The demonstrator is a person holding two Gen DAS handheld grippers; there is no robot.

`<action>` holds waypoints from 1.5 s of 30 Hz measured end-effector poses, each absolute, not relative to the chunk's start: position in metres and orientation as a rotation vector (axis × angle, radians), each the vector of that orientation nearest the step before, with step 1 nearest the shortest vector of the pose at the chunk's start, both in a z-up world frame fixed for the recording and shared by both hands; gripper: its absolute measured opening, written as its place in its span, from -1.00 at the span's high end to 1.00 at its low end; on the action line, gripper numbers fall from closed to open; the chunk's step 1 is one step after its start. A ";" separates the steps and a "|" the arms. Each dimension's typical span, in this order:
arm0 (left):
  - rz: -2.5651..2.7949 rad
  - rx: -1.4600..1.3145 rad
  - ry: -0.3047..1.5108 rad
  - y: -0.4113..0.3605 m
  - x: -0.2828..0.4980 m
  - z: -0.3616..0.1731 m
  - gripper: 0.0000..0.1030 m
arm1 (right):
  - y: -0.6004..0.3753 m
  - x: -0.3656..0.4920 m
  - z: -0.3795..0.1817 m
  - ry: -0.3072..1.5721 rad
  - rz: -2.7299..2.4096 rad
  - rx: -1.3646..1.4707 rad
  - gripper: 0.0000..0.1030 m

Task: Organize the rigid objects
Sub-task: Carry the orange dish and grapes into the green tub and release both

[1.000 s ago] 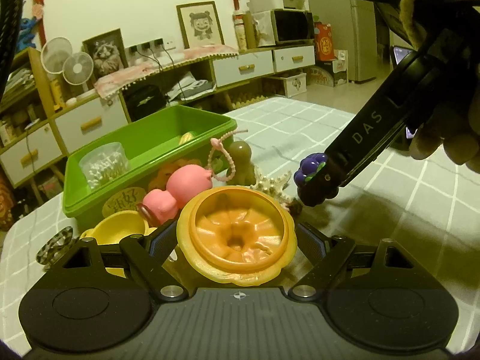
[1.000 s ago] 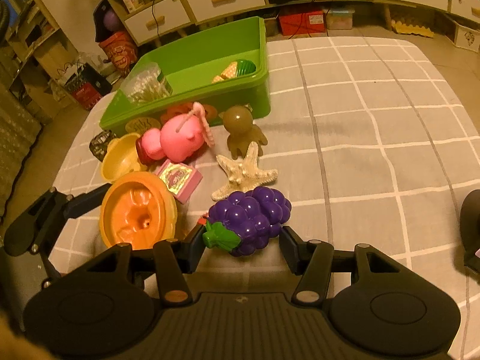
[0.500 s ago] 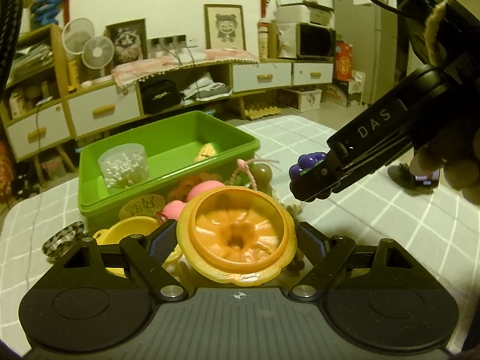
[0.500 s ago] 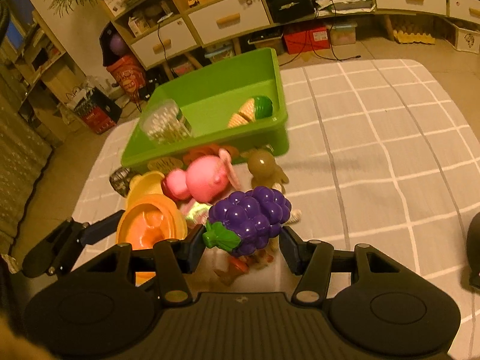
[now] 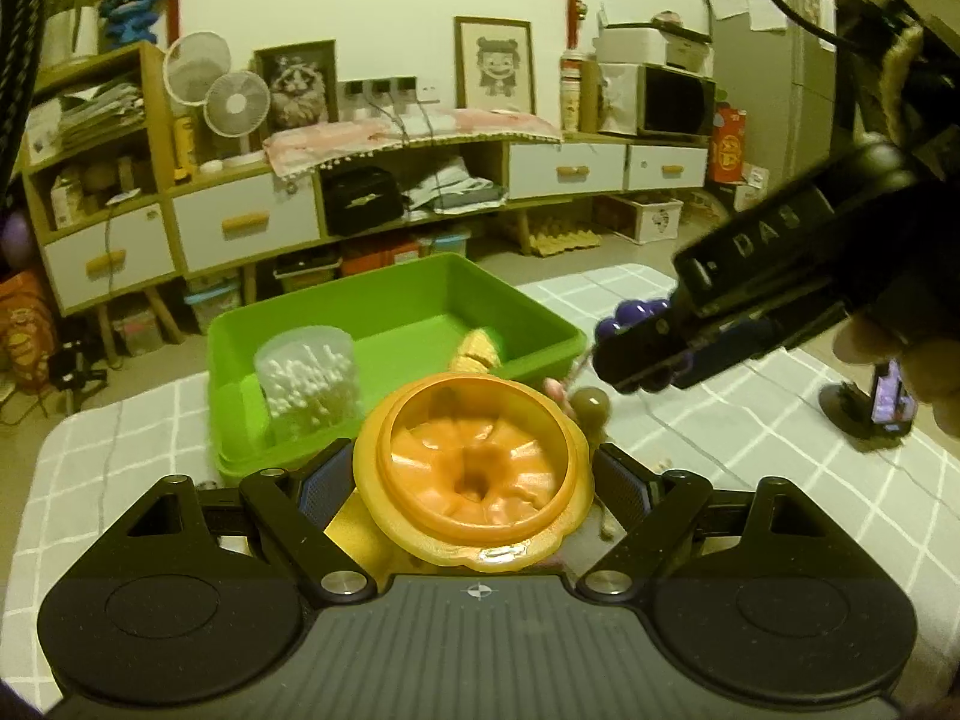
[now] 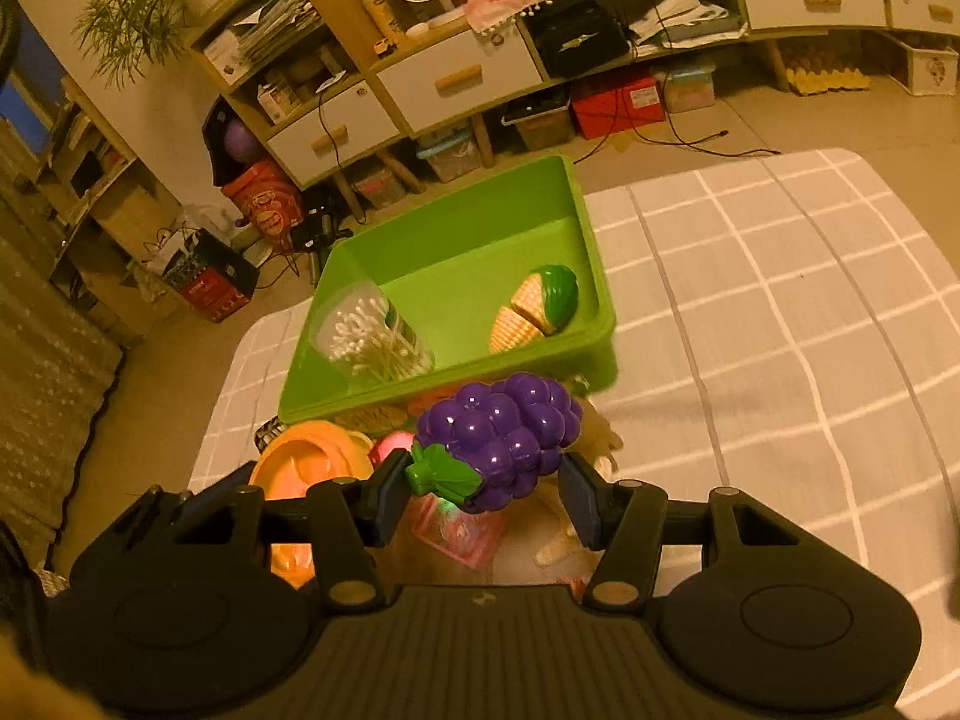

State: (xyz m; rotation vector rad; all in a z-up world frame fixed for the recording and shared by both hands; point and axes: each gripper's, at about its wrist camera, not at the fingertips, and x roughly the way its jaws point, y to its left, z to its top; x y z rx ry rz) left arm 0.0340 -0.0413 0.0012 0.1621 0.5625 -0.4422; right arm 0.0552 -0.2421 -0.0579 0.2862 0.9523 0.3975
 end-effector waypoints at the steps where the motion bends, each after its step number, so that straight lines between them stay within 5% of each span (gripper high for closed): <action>1: -0.436 0.153 0.565 -0.040 0.038 0.003 -0.67 | -0.240 0.057 -0.057 0.952 0.398 0.284 0.26; 22: -0.313 0.078 0.609 -0.025 0.140 -0.006 -0.68 | -0.210 0.149 -0.072 0.914 0.364 0.386 0.26; 45: -0.373 0.207 0.611 -0.045 0.157 -0.015 -0.81 | -0.227 0.166 -0.105 0.948 0.321 0.466 0.24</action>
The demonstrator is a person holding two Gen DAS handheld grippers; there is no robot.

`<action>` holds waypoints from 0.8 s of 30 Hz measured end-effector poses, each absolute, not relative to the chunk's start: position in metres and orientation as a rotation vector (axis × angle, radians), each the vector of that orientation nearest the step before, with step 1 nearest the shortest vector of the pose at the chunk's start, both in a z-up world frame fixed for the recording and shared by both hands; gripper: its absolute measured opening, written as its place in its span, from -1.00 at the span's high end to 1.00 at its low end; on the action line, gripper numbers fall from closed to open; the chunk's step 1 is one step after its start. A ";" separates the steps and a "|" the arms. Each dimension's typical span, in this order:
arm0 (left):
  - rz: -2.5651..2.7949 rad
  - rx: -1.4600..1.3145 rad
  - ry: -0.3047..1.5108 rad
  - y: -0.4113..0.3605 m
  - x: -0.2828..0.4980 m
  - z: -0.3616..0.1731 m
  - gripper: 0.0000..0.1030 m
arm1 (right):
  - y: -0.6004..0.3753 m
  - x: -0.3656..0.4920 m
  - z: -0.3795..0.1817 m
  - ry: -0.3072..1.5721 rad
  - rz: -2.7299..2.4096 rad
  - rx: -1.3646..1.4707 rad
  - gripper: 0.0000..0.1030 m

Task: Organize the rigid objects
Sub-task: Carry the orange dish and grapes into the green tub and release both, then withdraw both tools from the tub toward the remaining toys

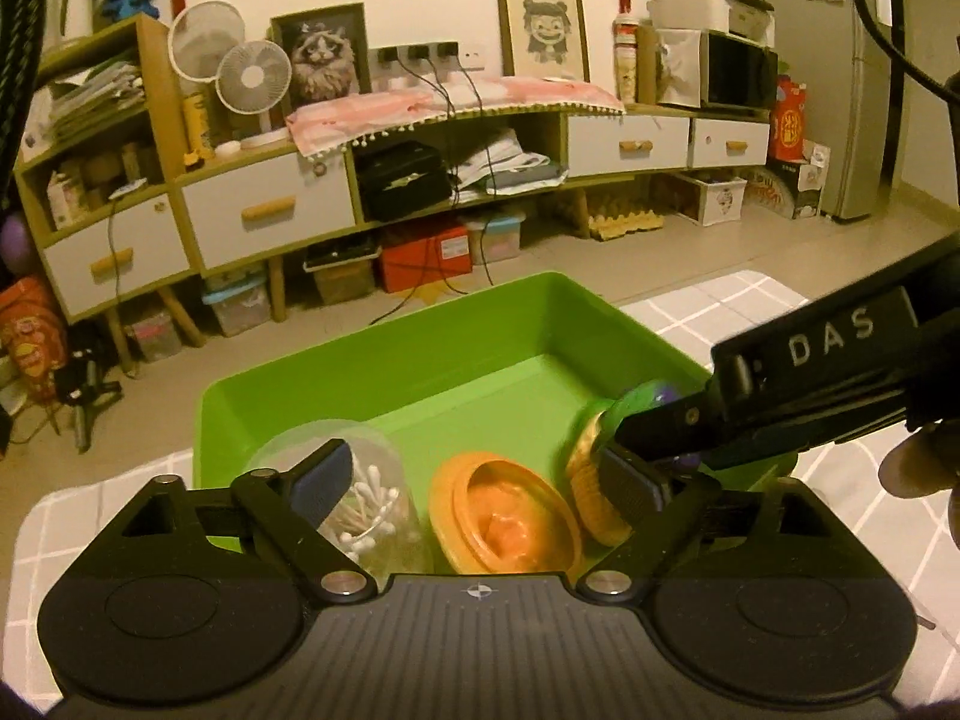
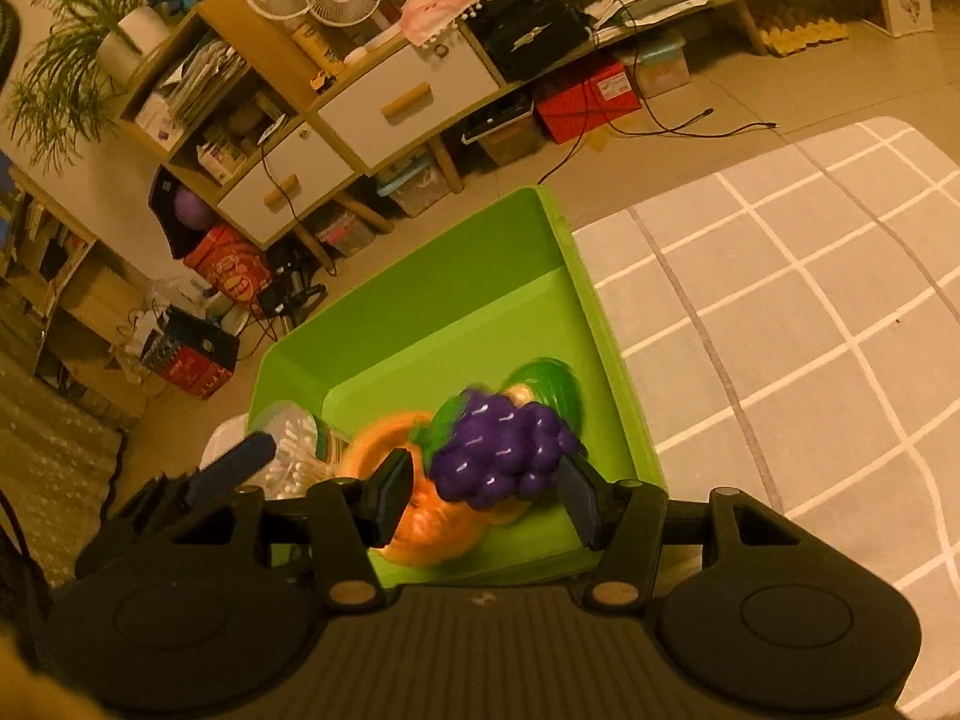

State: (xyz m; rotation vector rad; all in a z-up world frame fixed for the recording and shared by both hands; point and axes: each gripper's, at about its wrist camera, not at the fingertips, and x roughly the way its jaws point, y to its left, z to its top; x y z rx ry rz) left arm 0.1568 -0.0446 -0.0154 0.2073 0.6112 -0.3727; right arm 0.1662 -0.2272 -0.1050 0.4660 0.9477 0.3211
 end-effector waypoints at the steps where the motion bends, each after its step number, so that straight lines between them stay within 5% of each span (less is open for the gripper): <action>1: -0.375 0.201 0.613 -0.044 0.157 -0.015 -0.81 | -0.229 0.167 -0.105 0.949 0.319 0.478 0.21; 7: -0.379 0.150 0.603 -0.038 0.156 -0.008 -0.96 | -0.237 0.165 -0.100 0.941 0.332 0.556 -0.16; 24: -0.371 0.140 0.568 -0.040 0.137 0.020 -0.96 | -0.234 0.136 -0.064 0.902 0.343 0.503 -0.17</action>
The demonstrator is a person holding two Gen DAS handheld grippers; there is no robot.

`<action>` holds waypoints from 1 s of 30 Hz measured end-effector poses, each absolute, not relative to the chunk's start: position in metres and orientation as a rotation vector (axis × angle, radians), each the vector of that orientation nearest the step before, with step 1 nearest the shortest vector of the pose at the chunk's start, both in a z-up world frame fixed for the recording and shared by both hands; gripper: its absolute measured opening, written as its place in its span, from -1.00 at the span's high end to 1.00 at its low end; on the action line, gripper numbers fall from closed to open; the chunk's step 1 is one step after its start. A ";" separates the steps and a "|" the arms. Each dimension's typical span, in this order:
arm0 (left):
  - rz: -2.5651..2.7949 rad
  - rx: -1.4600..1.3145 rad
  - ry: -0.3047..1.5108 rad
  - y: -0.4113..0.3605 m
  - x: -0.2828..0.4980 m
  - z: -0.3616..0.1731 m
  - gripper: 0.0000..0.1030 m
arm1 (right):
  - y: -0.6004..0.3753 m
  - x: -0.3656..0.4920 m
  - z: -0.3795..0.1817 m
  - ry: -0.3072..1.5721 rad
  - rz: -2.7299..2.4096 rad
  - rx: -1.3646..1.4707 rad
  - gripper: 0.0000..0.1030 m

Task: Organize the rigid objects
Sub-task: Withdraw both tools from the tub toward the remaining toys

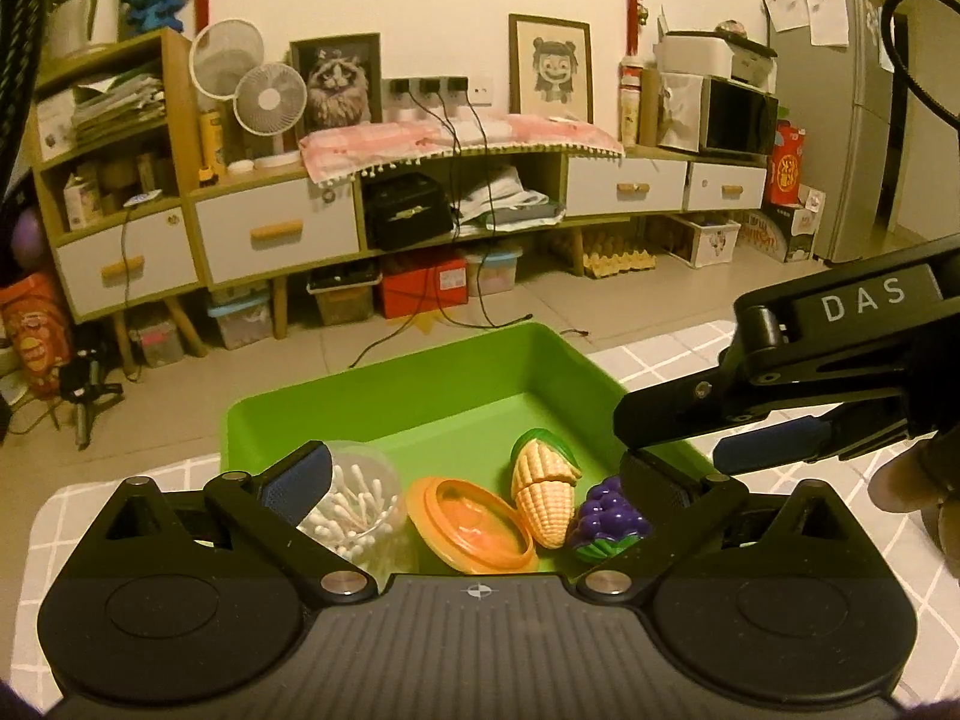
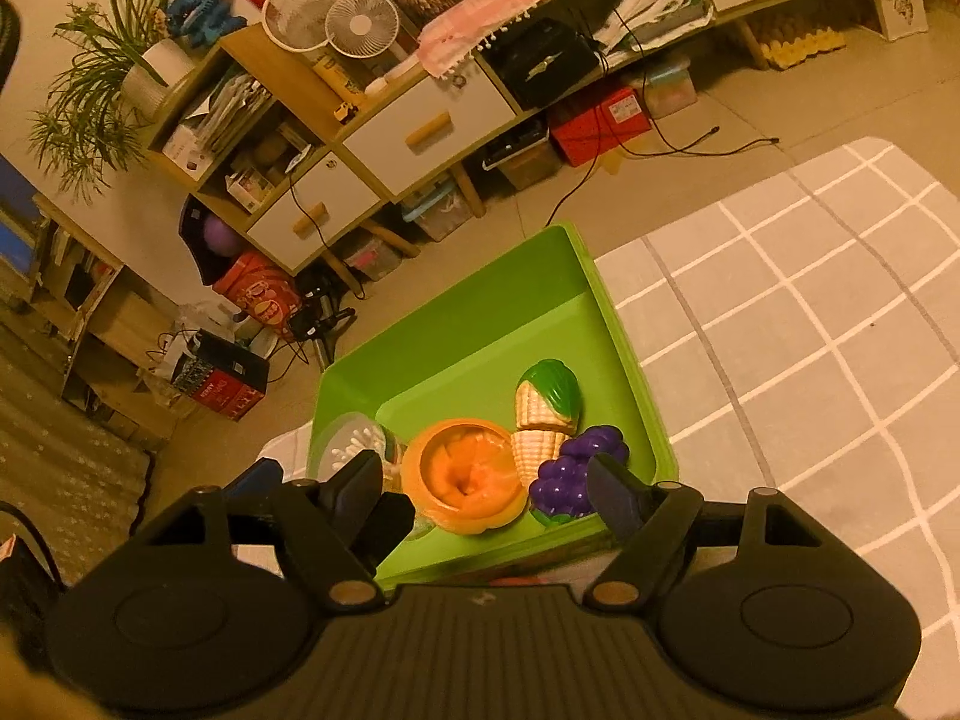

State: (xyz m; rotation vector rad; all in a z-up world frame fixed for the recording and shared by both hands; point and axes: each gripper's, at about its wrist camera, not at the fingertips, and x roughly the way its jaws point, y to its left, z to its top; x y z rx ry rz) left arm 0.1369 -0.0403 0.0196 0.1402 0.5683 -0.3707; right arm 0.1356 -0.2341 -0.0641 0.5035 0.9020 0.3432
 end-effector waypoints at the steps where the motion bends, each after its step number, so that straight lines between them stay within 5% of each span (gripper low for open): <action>1: -0.365 0.137 0.568 -0.040 0.136 0.021 -0.96 | -0.234 0.133 -0.062 0.899 0.344 0.500 -0.17; 30: -0.292 0.078 0.655 -0.004 0.086 0.020 -0.96 | -0.227 0.063 -0.047 0.864 0.379 0.250 -0.18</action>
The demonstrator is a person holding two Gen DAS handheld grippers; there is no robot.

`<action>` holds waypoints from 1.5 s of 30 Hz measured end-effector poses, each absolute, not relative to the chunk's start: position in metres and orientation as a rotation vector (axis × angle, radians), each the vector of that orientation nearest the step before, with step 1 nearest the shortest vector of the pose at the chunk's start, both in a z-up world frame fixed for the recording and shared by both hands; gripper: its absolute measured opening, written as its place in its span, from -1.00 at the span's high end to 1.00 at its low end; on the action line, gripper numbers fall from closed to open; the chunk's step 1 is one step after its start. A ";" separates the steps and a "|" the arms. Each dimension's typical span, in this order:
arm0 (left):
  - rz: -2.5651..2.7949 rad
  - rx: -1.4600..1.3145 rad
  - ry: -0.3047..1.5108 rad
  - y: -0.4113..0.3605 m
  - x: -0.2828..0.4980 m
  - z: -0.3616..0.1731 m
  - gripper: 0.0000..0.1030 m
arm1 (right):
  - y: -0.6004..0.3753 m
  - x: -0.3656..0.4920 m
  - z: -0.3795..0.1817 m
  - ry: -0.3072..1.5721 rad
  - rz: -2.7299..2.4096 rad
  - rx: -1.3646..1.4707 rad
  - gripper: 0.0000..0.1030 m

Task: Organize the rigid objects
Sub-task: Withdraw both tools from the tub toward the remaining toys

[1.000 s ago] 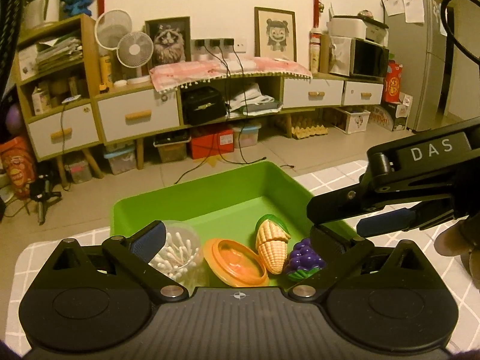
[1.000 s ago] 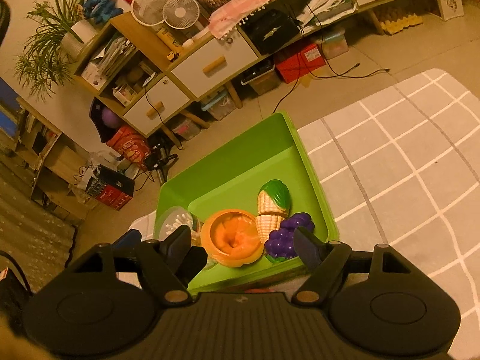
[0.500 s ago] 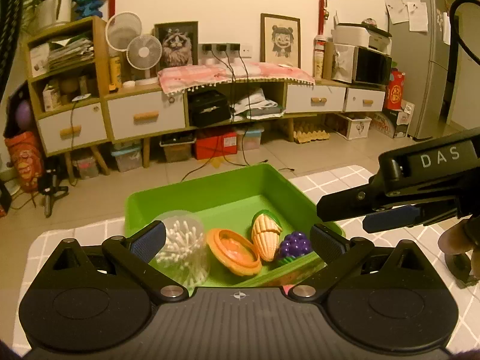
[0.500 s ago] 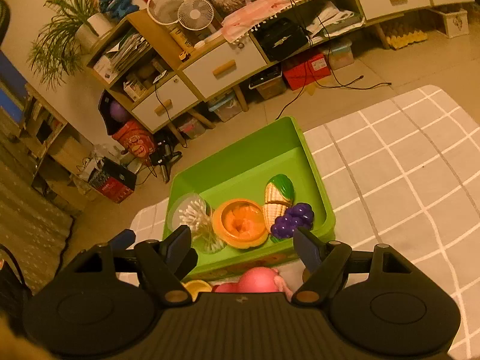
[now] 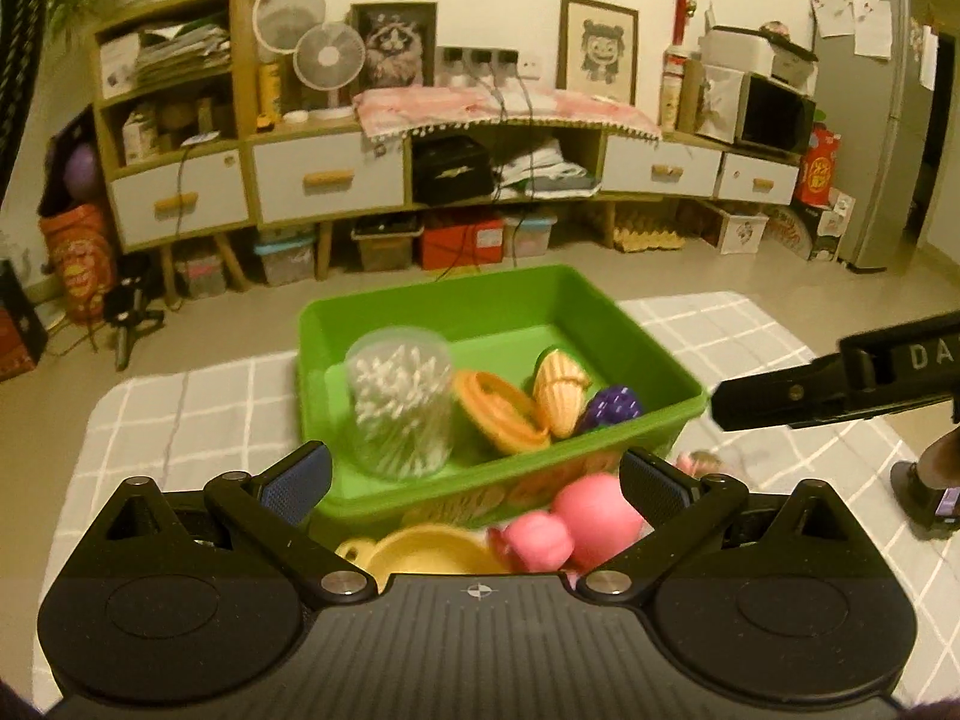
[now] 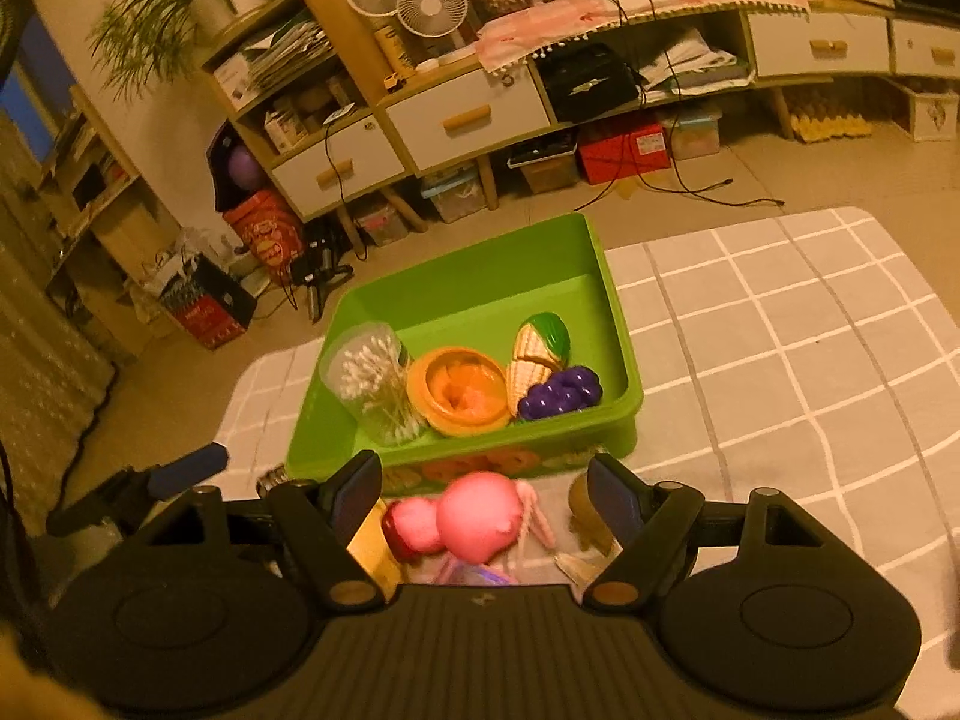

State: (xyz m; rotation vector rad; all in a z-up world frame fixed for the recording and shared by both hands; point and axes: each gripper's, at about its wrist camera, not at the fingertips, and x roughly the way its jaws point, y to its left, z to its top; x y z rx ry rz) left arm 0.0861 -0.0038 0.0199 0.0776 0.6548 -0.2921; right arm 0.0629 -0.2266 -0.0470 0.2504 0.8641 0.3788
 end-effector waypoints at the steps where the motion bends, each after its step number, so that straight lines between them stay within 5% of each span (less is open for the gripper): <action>1: -0.284 0.074 0.661 -0.001 0.084 0.018 -0.96 | -0.227 0.061 -0.049 0.862 0.380 0.239 -0.18; 23: -0.218 -0.055 0.736 0.060 0.049 -0.015 -0.96 | -0.251 0.026 -0.083 0.799 0.336 0.041 -0.26; 45: -0.525 0.079 0.743 0.004 0.003 -0.058 -0.95 | -0.236 -0.016 -0.152 0.855 0.543 -0.172 -0.27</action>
